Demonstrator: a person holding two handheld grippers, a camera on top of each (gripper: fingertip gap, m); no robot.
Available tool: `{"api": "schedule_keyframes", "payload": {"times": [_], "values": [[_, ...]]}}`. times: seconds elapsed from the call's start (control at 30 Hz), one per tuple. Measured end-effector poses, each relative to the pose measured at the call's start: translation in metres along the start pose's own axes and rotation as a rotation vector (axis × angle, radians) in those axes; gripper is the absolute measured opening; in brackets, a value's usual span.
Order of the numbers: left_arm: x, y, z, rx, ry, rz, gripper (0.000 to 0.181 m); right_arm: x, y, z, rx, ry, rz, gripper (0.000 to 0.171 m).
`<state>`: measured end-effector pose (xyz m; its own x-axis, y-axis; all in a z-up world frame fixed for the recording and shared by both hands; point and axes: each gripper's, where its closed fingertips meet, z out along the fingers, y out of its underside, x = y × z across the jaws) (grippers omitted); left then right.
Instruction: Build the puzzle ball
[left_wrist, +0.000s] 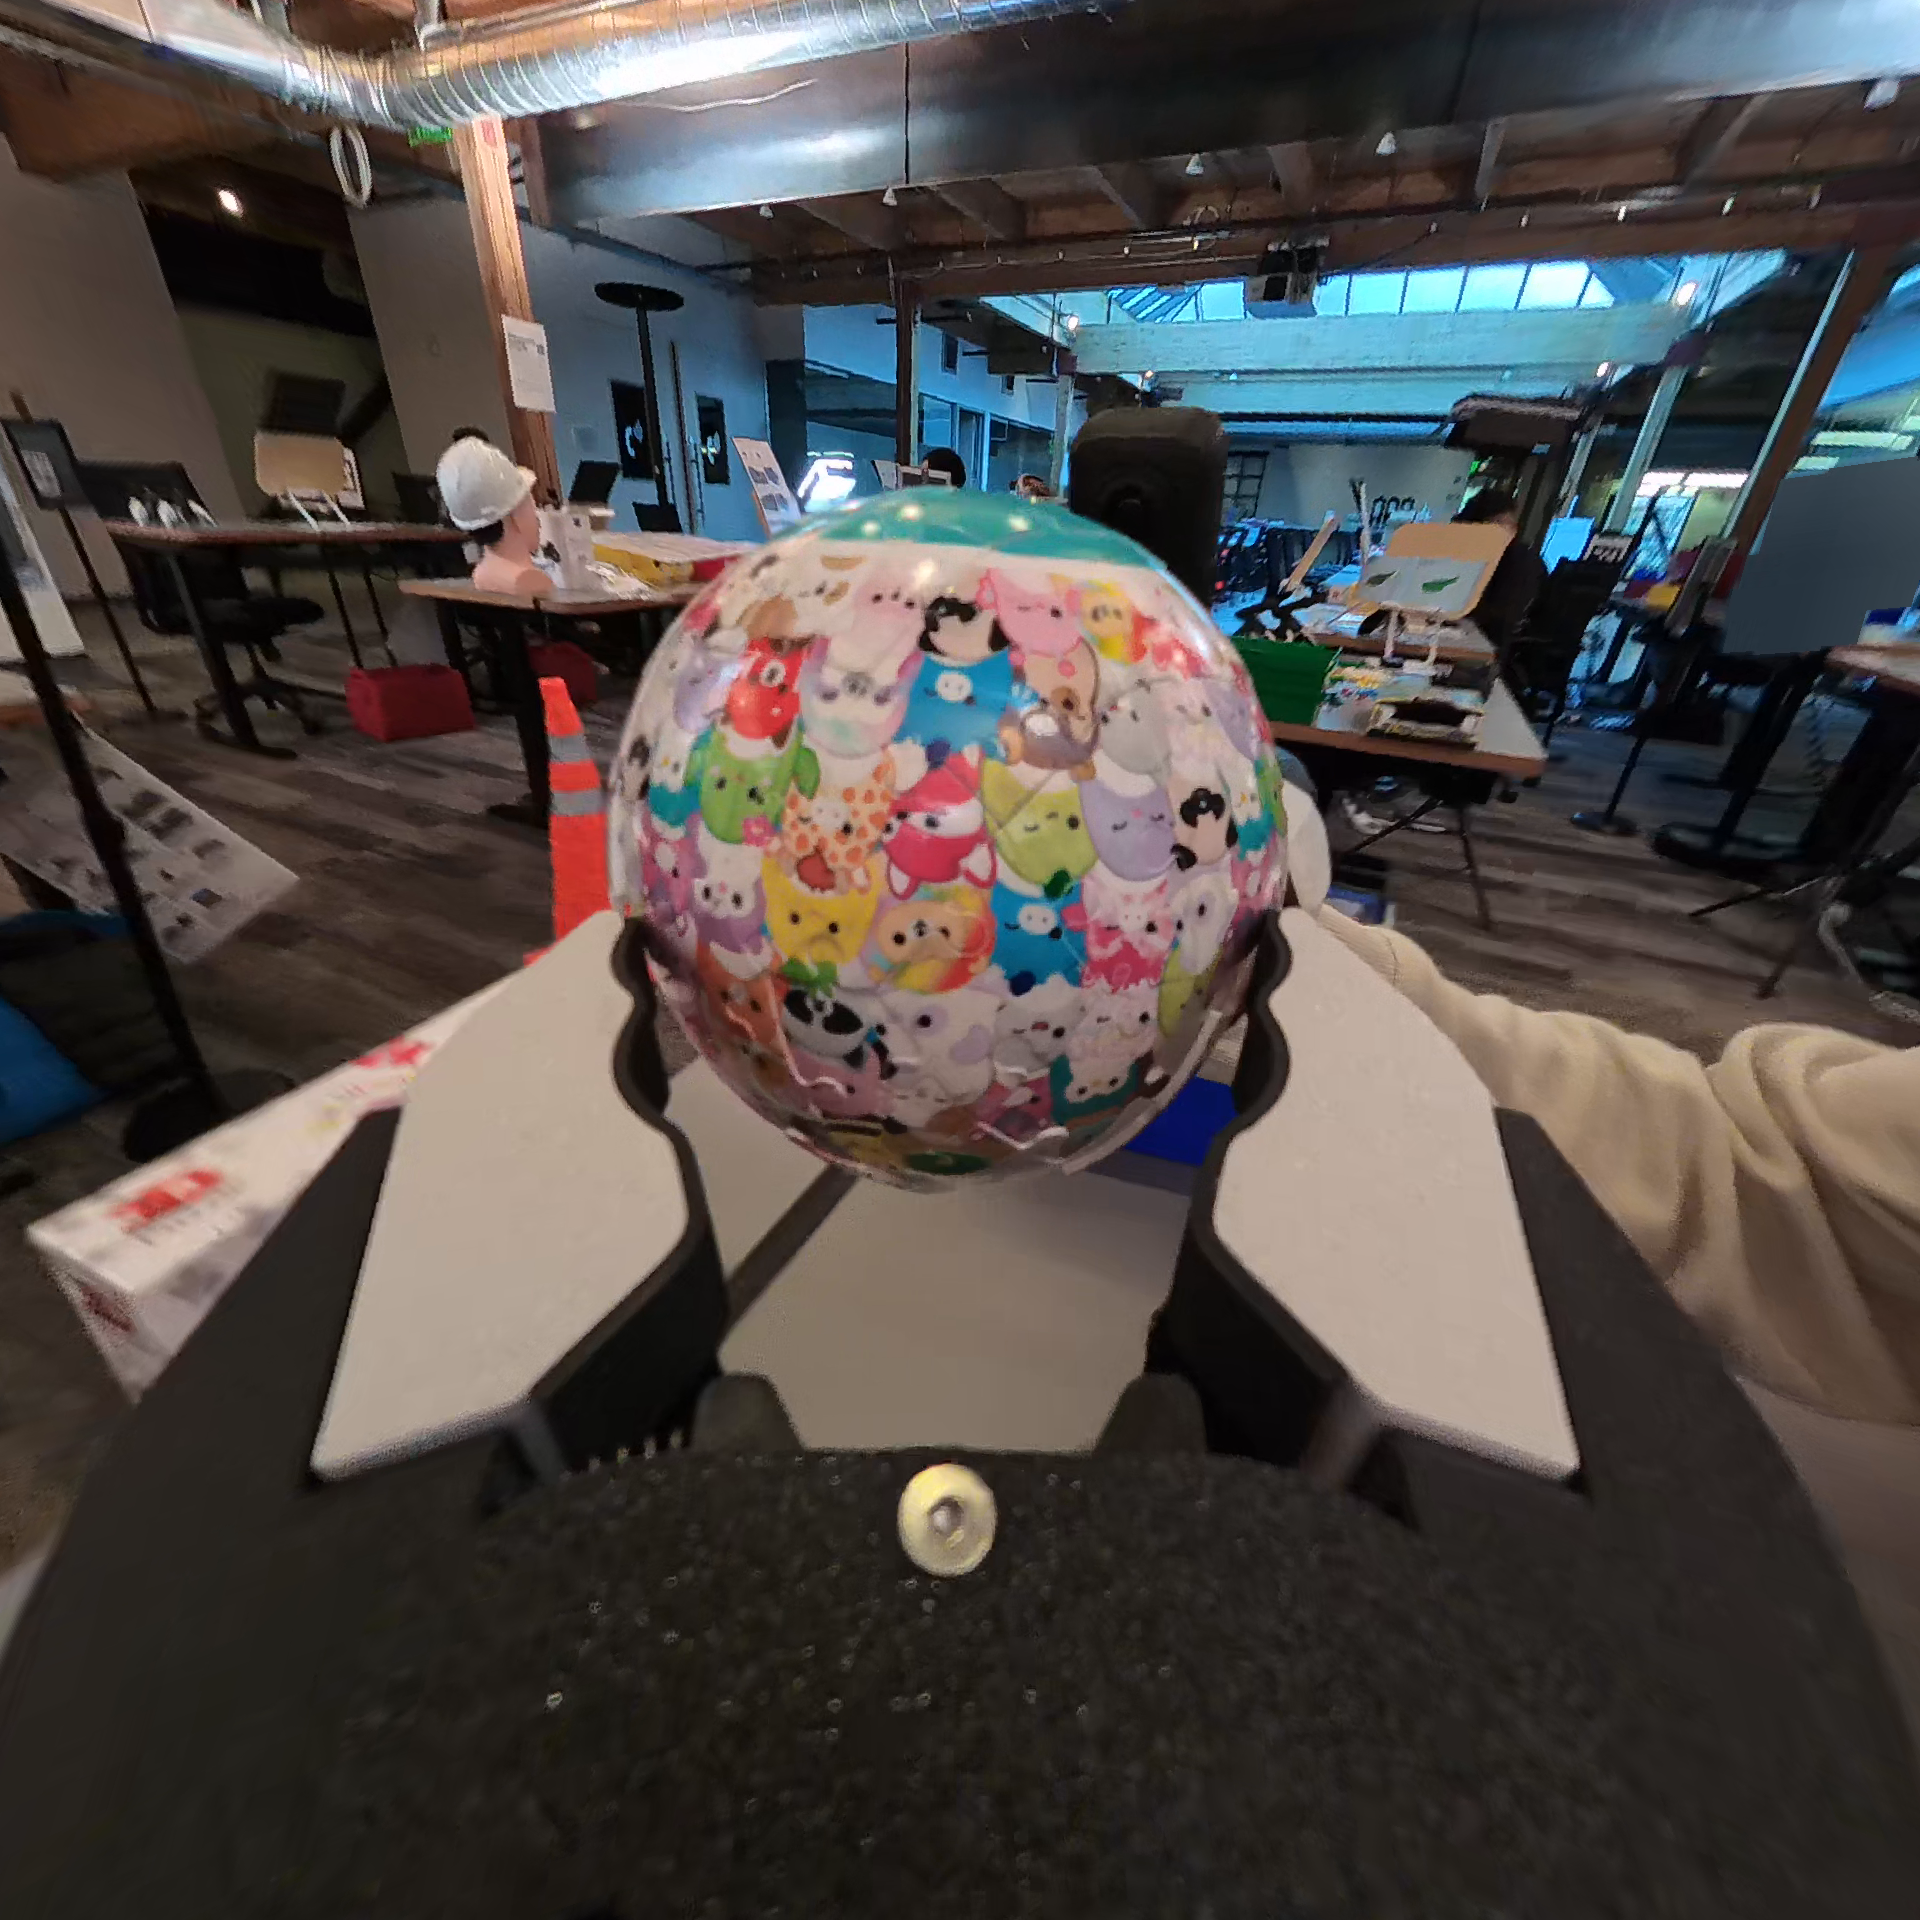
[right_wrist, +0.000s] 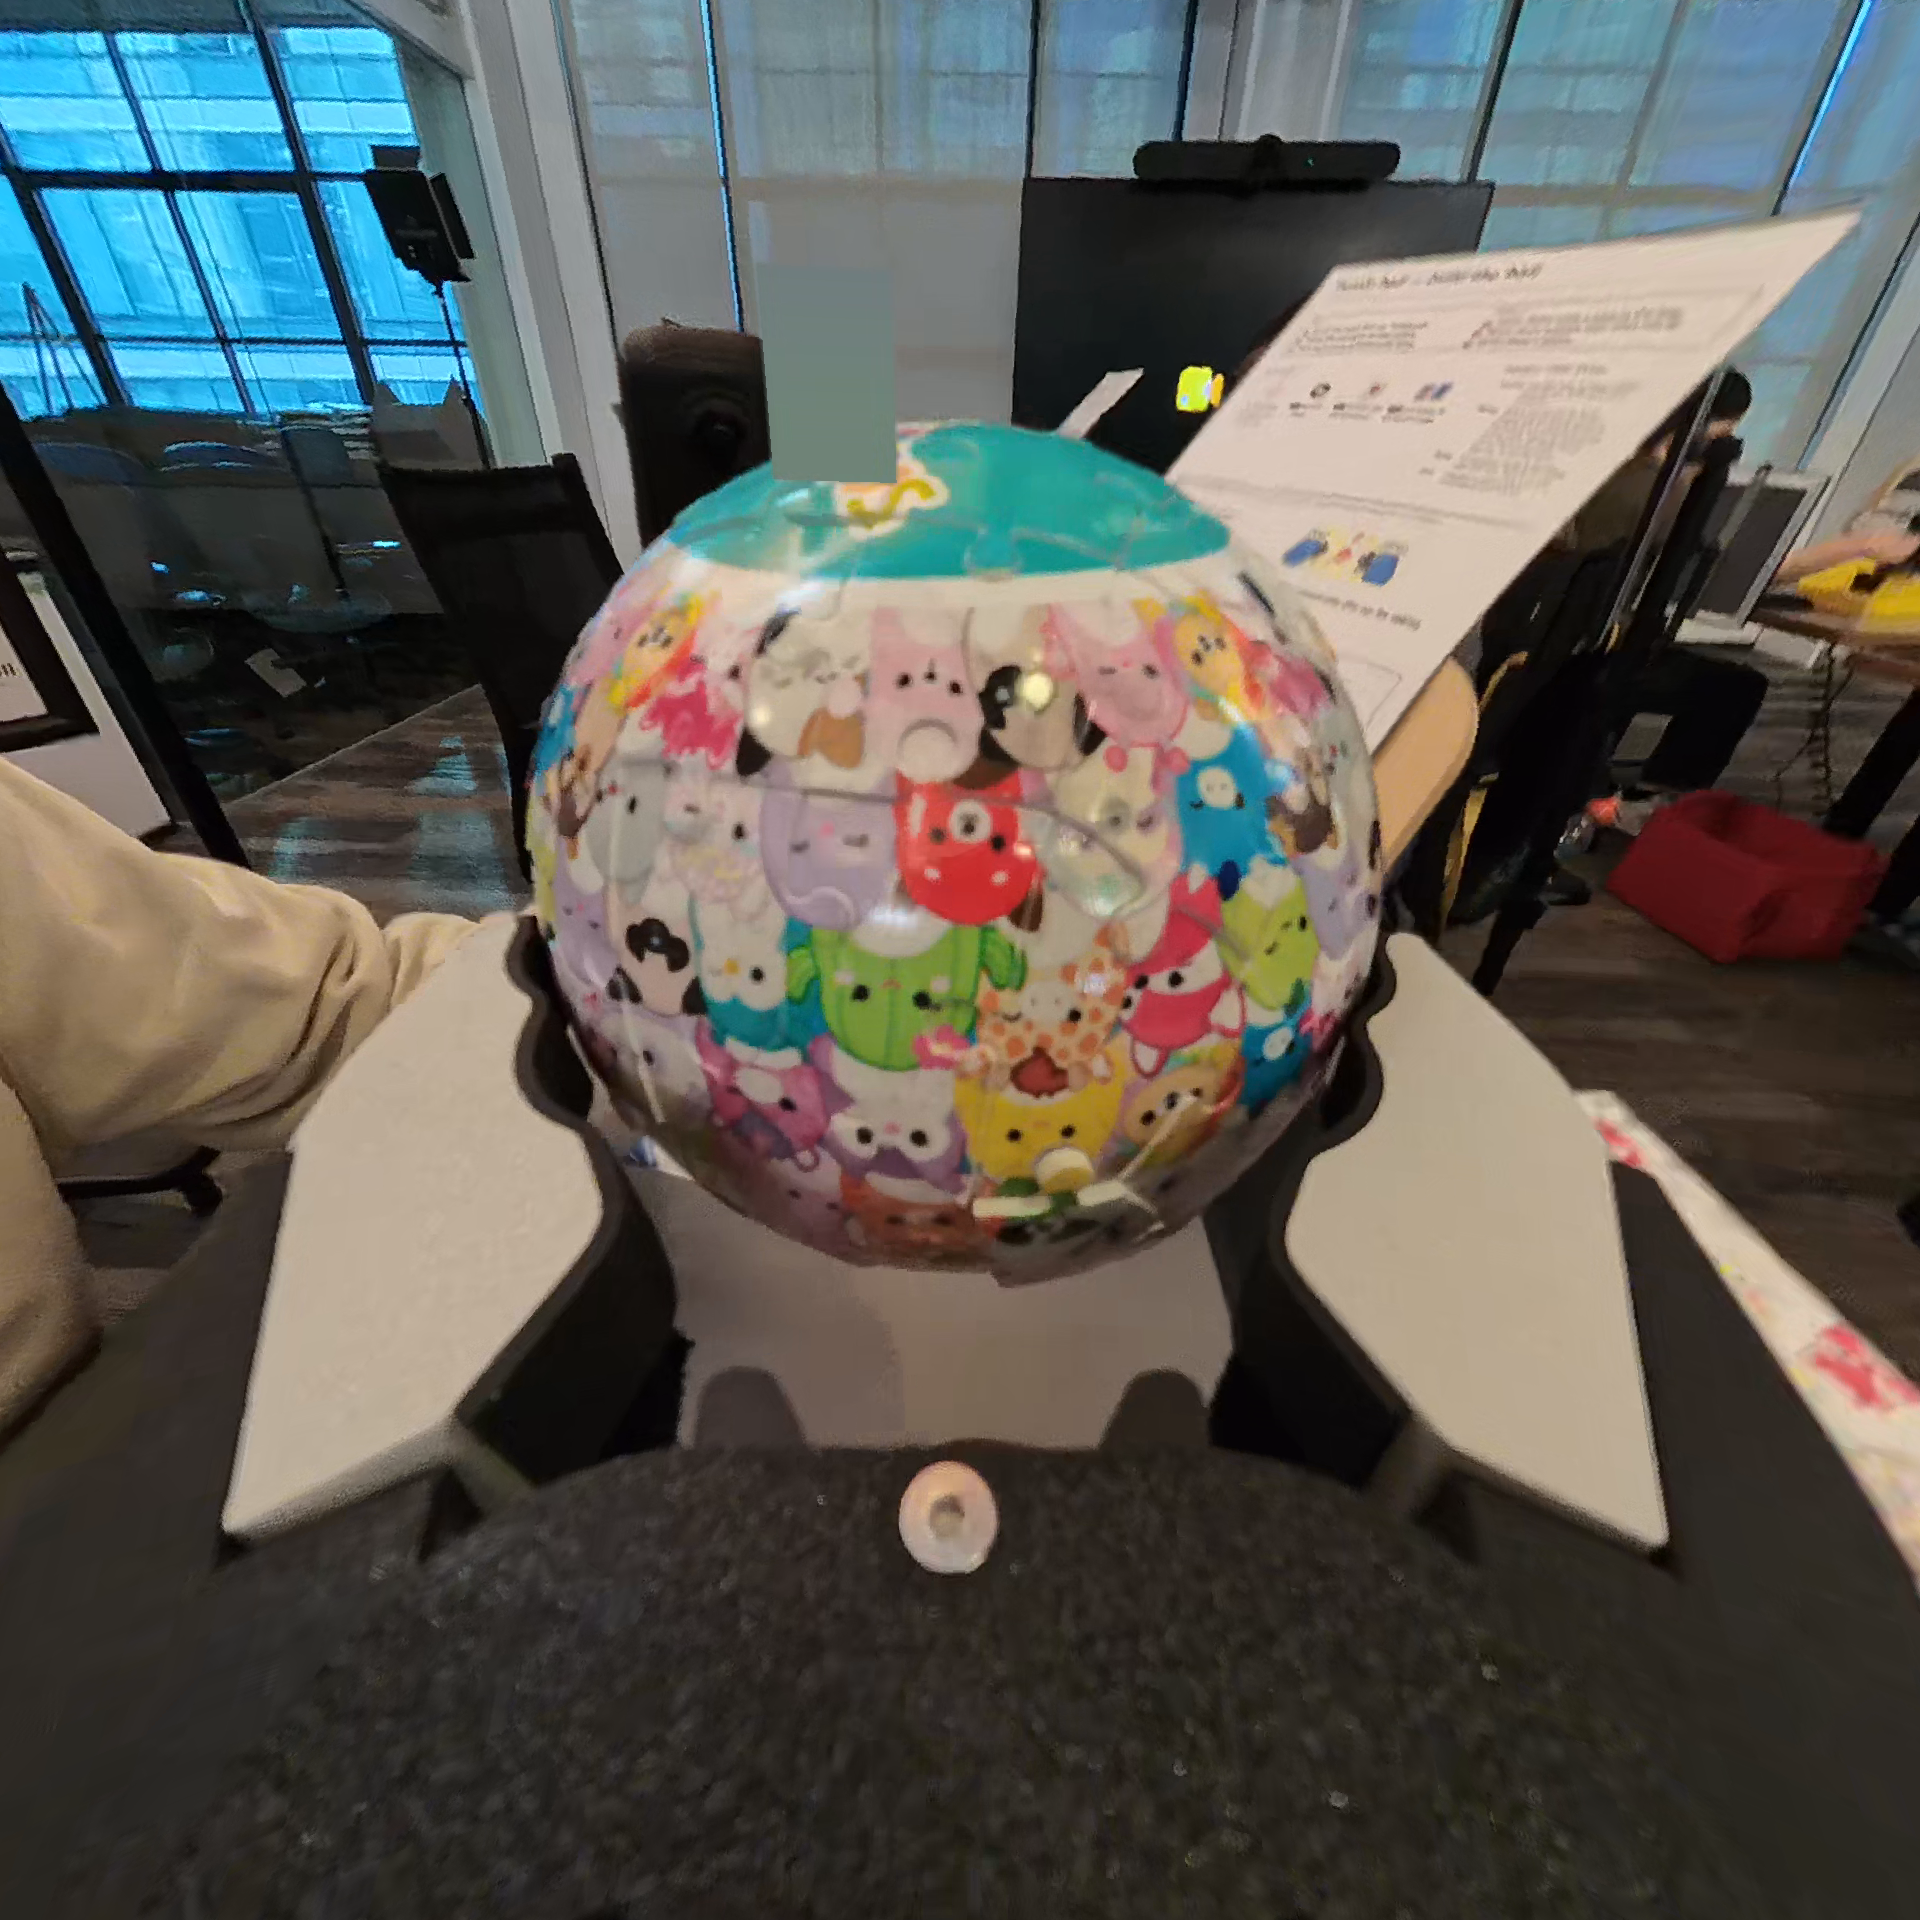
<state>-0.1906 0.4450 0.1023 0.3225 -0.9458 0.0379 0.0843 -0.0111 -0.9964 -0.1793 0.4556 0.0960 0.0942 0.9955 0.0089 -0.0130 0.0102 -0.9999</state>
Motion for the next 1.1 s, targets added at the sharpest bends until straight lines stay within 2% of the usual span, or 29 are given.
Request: {"api": "schedule_keyframes", "payload": {"times": [0.13, 0.33, 0.63, 0.77, 1.1], "values": [[-0.007, 0.035, 0.004, -0.020, 0.025, -0.211, 0.107, 0.005, 0.035, -0.004, -0.056, 0.040, 0.196, 0.137], [-0.019, 0.111, 0.009, -0.063, 0.068, -0.537, 0.107, 0.013, 0.111, -0.013, -0.115, 0.117, 0.505, 0.138], [-0.028, 0.214, 0.011, -0.245, 0.099, -0.916, 0.111, 0.003, 0.226, -0.018, -0.227, 0.190, 1.023, 0.139], [-0.029, 0.235, 0.011, -0.269, 0.087, -0.988, 0.111, 0.001, 0.246, -0.019, -0.225, 0.193, 1.122, 0.139], [-0.012, 0.253, 0.013, -0.344, 0.155, -1.034, 0.111, -0.002, 0.257, -0.032, -0.292, 0.196, 1.111, 0.138]]}}
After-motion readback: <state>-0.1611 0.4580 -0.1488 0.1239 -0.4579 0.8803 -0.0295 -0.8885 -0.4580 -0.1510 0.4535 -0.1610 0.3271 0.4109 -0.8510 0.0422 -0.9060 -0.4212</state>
